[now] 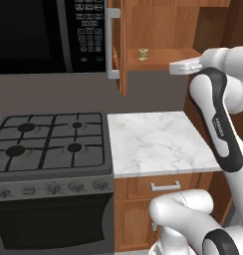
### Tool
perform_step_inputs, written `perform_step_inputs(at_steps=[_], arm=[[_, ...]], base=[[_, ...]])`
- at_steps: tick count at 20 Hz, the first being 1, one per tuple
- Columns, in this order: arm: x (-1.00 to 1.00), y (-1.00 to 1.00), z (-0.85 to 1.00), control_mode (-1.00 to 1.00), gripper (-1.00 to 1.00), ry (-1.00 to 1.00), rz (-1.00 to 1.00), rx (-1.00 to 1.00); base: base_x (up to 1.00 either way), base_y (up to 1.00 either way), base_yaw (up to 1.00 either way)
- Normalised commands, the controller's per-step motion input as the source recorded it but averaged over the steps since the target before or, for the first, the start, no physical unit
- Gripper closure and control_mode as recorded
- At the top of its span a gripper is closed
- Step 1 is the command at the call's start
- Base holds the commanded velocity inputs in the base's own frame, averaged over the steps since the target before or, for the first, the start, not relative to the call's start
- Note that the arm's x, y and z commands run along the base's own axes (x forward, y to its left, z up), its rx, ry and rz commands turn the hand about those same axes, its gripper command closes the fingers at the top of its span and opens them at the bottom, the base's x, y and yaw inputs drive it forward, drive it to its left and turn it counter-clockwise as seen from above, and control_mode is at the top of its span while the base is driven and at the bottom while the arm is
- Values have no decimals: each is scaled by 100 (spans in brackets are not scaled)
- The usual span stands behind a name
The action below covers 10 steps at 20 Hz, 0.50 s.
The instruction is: Get the candle and the liquor from the cabinet and move them to the dining counter.
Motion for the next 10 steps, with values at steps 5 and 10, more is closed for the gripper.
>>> perform_step_inputs(at_steps=[5,10], arm=[[44,-16,0,-100,-100,0,0,2],[44,-19,0,-100,-100,0,0,3]], base=[[0,0,0],[0,0,0]])
